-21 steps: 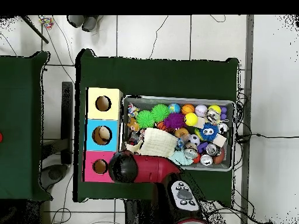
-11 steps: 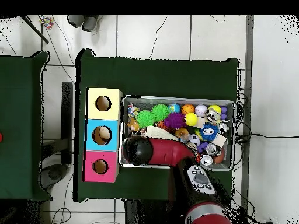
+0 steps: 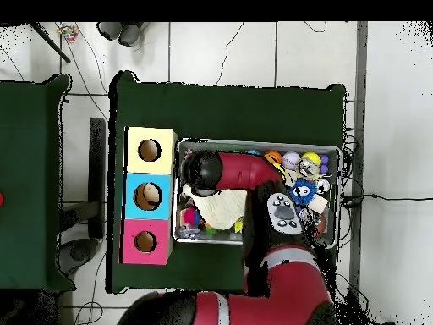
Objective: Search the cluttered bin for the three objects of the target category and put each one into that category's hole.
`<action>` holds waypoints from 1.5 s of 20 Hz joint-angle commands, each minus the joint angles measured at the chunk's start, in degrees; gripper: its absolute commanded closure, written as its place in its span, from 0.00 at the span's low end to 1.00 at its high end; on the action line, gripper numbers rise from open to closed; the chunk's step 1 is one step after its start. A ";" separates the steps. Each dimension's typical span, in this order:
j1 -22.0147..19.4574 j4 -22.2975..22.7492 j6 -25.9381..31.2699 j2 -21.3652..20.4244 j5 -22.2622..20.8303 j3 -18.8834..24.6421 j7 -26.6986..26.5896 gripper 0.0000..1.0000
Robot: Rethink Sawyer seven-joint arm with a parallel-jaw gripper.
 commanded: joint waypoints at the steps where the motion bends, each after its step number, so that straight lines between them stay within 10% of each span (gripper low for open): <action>1: 5.75 -22.10 3.80 8.24 -1.88 -4.47 10.11 0.00; 8: 9.61 -31.27 8.18 13.58 1.84 -7.42 13.70 0.00; 30: 8.21 -17.54 -0.27 8.25 1.71 -0.56 3.56 0.00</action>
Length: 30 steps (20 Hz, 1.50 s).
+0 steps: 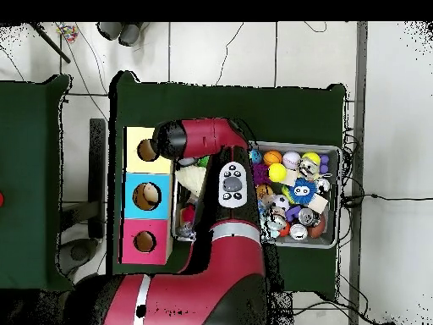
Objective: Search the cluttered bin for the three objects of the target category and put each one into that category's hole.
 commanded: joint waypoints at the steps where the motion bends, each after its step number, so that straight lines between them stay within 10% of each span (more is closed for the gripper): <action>1: -3.24 5.37 -7.45 -1.95 1.53 7.90 2.58 0.00; 17: -2.07 18.83 -10.11 -12.82 -1.94 6.20 3.56 0.00; 30: -0.19 15.07 -13.00 -7.36 -2.21 5.88 4.50 0.00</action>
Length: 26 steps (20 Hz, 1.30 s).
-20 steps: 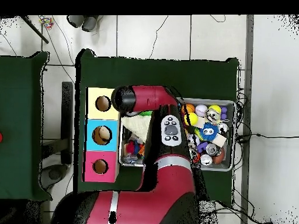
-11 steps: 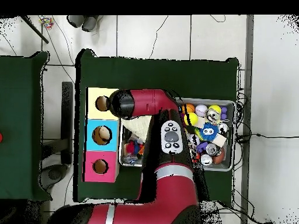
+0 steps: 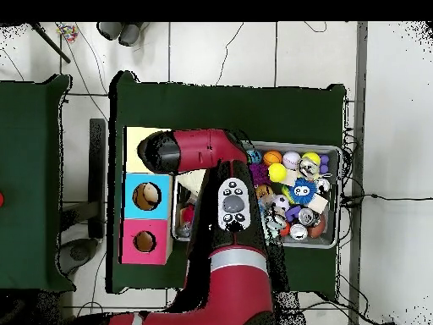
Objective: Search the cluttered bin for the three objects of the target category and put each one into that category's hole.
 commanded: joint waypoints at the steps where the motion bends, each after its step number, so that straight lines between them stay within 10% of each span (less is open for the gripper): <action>1: -0.05 2.95 -4.28 3.47 -1.91 4.13 4.04 0.00; 26: -10.05 5.49 -3.97 3.45 -5.20 12.83 -5.13 0.00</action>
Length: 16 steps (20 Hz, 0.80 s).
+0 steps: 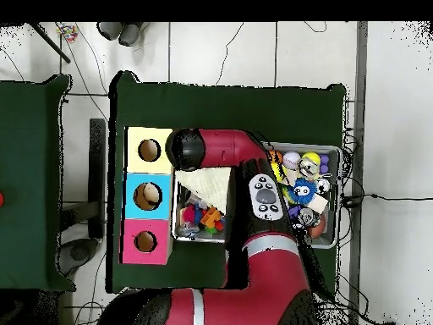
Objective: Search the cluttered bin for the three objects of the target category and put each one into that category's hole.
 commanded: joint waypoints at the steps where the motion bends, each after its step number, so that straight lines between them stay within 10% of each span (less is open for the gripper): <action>1: -2.41 5.64 -2.59 0.66 -4.82 5.82 -4.82 0.00; 9: -1.37 15.08 5.10 -14.35 -3.12 4.96 -2.26 0.00; 16: -0.92 20.03 5.33 -18.30 -1.06 7.12 -0.59 0.00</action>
